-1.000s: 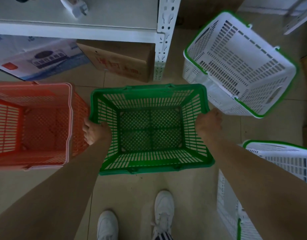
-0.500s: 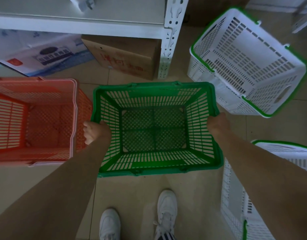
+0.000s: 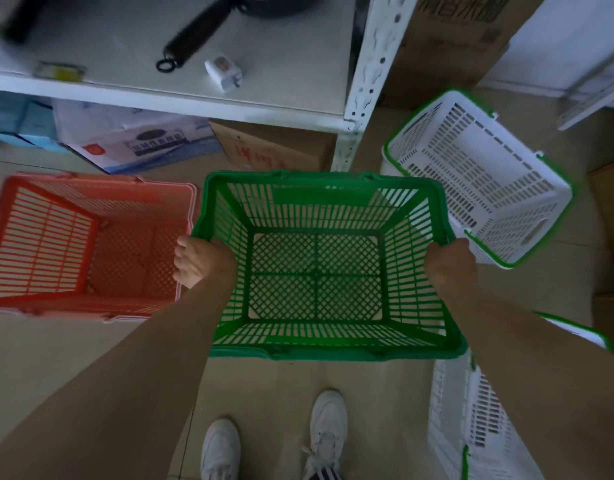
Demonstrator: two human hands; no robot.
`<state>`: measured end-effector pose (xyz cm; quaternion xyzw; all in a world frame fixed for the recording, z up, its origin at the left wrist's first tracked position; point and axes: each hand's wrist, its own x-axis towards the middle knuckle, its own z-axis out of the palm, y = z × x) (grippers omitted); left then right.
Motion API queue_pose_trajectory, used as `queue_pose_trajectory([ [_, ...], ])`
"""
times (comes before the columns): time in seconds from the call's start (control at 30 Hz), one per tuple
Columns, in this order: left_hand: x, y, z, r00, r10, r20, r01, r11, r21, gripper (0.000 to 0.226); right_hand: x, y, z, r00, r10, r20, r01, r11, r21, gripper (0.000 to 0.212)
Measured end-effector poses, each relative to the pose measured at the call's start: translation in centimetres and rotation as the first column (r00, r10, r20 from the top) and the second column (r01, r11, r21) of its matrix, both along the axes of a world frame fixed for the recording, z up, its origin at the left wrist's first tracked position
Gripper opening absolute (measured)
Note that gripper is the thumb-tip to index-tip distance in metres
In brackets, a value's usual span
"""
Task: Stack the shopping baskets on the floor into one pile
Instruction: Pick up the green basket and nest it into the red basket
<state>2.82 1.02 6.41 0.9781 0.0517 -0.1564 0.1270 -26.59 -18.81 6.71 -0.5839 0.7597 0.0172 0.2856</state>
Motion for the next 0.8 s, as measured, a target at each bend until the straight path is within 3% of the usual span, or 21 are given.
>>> queue_pose_trajectory([
  [0.43,3.7,1.3,11.0,0.984,-0.002,0.18,0.008,0.999,-0.031,0.042,3.9,1.0,10.5,0.992,0.1,-0.08,-0.115,0.969,-0.217,0.041],
  [0.8,9.5,8.1,12.8,0.973,0.154,0.173,-0.145,0.987,-0.065,0.053,11.8,4.7,13.5,0.964,0.267,-0.003,-0.262,0.94,-0.22,0.037],
])
